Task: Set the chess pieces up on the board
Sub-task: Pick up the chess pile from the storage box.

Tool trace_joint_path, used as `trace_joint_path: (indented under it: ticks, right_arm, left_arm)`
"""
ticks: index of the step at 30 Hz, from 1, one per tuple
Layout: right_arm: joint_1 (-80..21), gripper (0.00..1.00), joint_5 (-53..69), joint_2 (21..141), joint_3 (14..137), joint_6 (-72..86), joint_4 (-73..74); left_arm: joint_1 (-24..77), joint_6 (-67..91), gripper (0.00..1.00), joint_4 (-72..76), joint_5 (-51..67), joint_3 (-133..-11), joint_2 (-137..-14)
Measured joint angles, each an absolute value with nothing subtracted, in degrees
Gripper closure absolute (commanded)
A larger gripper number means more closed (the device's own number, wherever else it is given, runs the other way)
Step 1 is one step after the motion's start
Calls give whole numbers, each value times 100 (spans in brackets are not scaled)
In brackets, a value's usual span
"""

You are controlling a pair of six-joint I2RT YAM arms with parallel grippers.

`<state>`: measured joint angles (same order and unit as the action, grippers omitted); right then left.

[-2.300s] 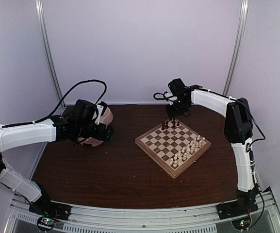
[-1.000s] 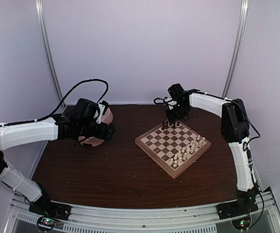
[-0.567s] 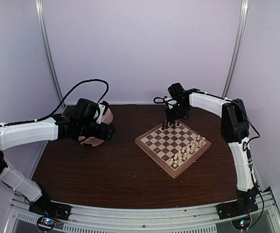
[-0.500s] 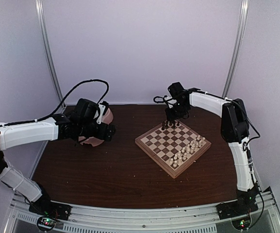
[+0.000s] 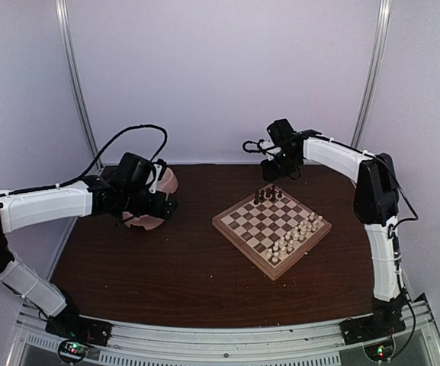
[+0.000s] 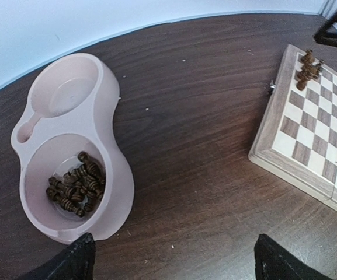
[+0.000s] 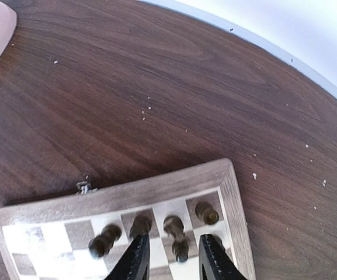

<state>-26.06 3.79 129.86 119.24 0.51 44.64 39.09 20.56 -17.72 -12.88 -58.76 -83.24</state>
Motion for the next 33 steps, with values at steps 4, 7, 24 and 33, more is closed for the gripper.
trace_joint_path:
  ticks: [4,7,24,33]
  right_arm:
    - [-2740,69,423,12095,10836,-78,4099]
    - [-2943,70,604,11362,10042,-163,3656]
    - [-3800,64,2176,10261,7647,-176,993]
    - [-3826,65,2609,10248,7341,-130,366]
  left_arm:
    - [3435,2335,23,-1966,-1116,-5905,-8412]
    - [2963,2477,30,-2137,-838,-5920,-8508]
    - [1957,2257,63,-3708,-357,-8274,-10908]
    - [1944,2228,60,-4462,-891,-9201,-11732]
